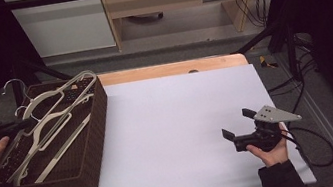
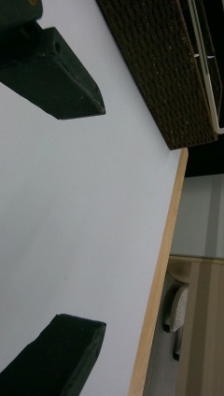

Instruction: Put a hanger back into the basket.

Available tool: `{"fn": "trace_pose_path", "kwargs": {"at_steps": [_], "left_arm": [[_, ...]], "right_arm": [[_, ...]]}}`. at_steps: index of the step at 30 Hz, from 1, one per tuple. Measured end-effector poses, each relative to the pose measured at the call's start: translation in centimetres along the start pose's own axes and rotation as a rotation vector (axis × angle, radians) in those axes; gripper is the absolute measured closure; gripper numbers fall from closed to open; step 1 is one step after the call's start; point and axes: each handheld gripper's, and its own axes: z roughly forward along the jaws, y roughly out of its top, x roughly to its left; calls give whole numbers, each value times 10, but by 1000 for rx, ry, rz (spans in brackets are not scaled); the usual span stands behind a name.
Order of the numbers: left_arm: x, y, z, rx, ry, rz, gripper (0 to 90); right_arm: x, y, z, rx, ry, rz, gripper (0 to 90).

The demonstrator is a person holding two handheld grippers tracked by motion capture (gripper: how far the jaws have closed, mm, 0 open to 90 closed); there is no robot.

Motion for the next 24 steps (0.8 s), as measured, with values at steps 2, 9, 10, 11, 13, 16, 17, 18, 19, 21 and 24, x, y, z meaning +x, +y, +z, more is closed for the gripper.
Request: {"fn": "trace_pose_path", "kwargs": {"at_steps": [2,9,10,11,13,16,17,18,19,21,24], "left_arm": [[2,-4,0,-7,-2,-11,868],[-3,-14,16,40,1,-20,868],[-4,-15,19,48,-3,-27,868],[-5,-18,22,46,-3,-36,868],[-8,-24,28,49,-8,-48,868],[-11,-32,35,60,-8,-61,865],[-11,-35,37,61,-13,-73,864],[-11,-38,39,65,-18,-81,862],[-11,-40,41,73,-15,-91,860],[-11,-43,46,90,-21,-108,855],[-8,-47,51,115,-16,-140,849]], "right_arm": [[0,0,0,0,-1,-2,5],[1,0,1,3,0,-2,5],[1,-1,1,4,0,-3,5],[1,0,1,4,1,-3,5],[0,0,0,5,2,-6,5],[1,0,0,2,4,-6,5],[1,0,0,2,4,-10,5],[2,0,0,4,5,-11,5],[2,0,0,5,7,-11,5],[2,0,1,4,4,-8,5],[2,0,1,7,4,-7,5]]}}
